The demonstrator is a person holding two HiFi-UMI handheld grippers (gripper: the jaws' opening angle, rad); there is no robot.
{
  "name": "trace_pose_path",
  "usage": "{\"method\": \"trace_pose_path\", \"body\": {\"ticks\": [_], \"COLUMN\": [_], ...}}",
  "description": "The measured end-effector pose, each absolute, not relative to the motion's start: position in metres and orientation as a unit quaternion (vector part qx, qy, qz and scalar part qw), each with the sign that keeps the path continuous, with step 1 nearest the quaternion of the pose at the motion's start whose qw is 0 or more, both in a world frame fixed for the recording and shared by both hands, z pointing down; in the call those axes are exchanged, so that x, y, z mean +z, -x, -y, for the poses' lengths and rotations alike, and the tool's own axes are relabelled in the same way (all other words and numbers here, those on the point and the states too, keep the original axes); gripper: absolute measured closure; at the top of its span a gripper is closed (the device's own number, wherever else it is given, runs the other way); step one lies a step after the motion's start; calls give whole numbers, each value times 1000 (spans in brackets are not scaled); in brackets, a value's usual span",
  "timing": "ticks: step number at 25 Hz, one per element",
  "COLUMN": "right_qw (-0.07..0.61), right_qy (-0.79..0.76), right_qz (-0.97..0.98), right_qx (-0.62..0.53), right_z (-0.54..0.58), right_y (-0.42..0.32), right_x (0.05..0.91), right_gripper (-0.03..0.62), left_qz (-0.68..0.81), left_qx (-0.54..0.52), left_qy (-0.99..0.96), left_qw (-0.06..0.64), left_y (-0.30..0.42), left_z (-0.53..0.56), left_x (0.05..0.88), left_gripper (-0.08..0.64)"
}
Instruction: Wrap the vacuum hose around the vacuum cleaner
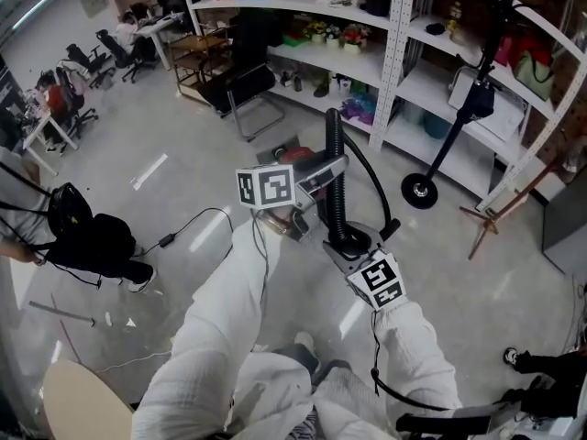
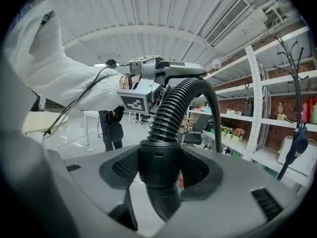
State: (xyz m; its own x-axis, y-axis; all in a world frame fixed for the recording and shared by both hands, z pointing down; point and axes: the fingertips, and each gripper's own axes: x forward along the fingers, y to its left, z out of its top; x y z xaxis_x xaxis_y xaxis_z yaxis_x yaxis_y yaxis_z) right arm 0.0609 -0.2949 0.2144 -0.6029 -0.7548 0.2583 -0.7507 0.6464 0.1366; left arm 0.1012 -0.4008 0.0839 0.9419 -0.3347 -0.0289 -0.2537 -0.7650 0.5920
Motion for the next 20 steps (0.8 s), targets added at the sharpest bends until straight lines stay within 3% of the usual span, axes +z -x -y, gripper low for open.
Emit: {"method": "trace_pose_path", "body": {"ticks": [20], "right_qw": [145], "right_qy": [-327], "right_qz": [934], "right_qx": [-15], "right_z": [611], "right_y": [38], "right_x": [202], "right_gripper": [358], "left_qz": [241], "left_qx": [-123], "left_qy": [-904], "left_qw": [333], "left_y": [13], "left_z": [727], "left_x": [73], "left_gripper": [299]}}
